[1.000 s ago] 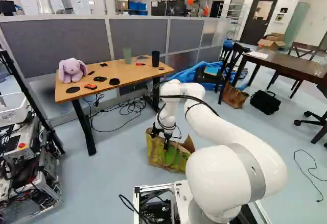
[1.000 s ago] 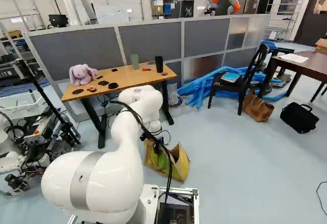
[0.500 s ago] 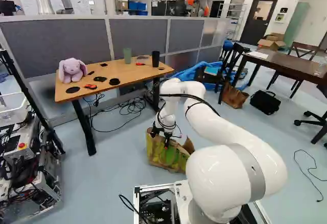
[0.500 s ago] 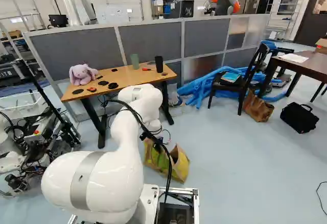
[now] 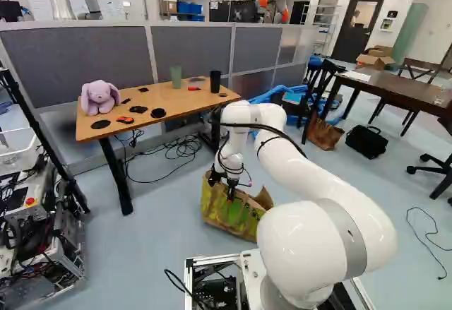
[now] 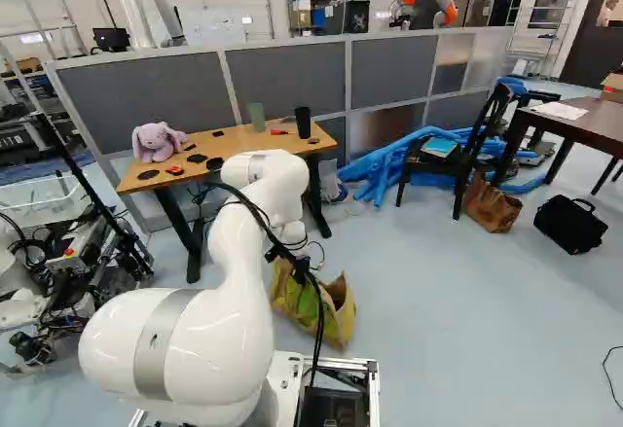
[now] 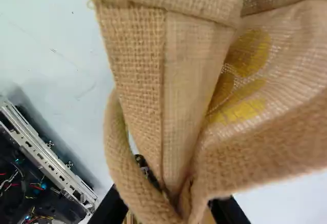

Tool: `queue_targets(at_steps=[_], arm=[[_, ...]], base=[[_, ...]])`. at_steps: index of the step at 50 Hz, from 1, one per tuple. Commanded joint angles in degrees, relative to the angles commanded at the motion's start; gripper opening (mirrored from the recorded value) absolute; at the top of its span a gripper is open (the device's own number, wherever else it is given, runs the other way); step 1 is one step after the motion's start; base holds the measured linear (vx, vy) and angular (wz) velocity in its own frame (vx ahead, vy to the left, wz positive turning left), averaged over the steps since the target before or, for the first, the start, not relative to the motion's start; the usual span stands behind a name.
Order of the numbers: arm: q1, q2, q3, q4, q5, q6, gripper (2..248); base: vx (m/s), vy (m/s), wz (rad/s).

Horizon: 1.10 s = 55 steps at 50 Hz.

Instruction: Pick up the bag on the ground and place it on the table

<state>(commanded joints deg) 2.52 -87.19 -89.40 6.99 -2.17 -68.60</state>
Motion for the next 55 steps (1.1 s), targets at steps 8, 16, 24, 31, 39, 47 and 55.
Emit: queue_targets(at_steps=[8,16,24,31,39,47,55], arm=[[0.00,1.76,1.68,0.00,0.00,0.00,33],[0.00,3.51,3.32,0.00,0.00,0.00,33],[0.00,5.25,4.93,0.00,0.00,0.00,33],[0.00,6.78,6.32,0.00,0.00,0.00,33],[0.00,8.52,7.87,0.00,0.00,0.00,33],[0.00,10.26,9.40,0.00,0.00,0.00,33],[0.00,12.00,10.90,0.00,0.00,0.00,33]], base=[[0.000,0.000,0.000],[0.000,0.000,0.000],[0.000,0.000,0.000],[0.000,0.000,0.000],[0.000,0.000,0.000],[0.000,0.000,0.000],[0.000,0.000,0.000]])
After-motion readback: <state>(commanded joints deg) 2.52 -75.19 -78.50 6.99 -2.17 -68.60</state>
